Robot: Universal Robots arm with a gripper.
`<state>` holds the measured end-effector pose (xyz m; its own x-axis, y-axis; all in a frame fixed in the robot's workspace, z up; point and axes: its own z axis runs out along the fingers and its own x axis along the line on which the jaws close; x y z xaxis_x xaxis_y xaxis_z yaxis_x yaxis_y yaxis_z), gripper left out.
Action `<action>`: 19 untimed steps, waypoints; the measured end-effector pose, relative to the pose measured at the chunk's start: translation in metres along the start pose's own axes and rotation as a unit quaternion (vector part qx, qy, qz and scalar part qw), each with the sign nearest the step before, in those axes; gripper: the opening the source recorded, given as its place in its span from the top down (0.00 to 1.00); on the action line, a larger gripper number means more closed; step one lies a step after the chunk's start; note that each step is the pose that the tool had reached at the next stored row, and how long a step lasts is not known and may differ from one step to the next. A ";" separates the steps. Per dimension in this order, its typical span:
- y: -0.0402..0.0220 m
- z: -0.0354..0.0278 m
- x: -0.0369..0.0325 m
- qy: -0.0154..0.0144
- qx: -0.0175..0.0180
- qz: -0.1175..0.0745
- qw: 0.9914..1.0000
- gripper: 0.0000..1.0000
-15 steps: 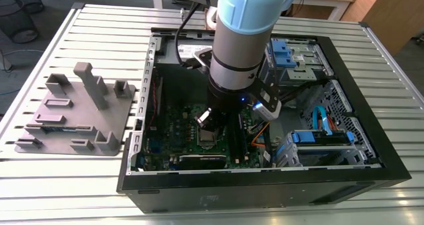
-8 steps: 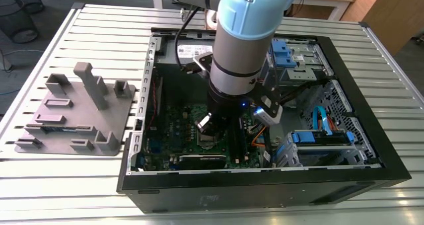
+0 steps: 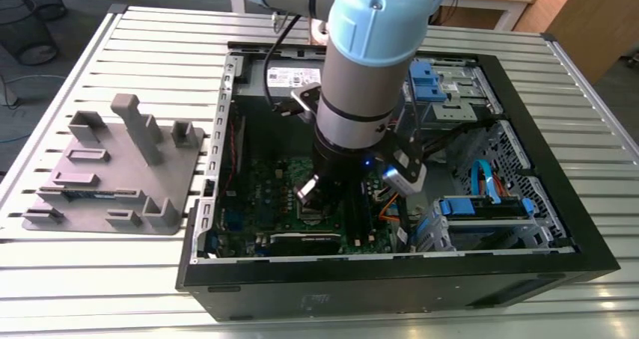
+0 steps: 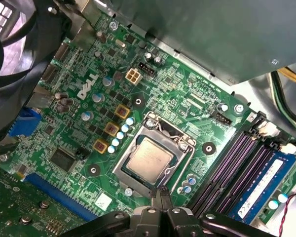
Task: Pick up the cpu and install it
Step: 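Install the first cpu locking lever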
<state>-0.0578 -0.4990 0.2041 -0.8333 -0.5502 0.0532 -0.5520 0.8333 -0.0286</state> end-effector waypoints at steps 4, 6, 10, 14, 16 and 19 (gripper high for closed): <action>-0.0015 0.0018 0.0009 0.002 0.003 0.004 1.000 0.89; -0.0018 0.0027 0.0011 0.003 0.004 0.005 1.000 0.89; -0.0021 0.0039 0.0012 0.004 0.006 0.008 1.000 0.89; -0.0015 0.0041 0.0008 0.004 0.006 0.009 1.000 0.89; -0.0005 0.0040 0.0002 0.004 0.006 0.010 1.000 0.89; 0.0014 0.0039 -0.0011 0.005 0.006 0.012 1.000 0.89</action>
<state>-0.0578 -0.4974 0.2001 -0.8462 -0.5292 0.0617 -0.5320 0.8457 -0.0426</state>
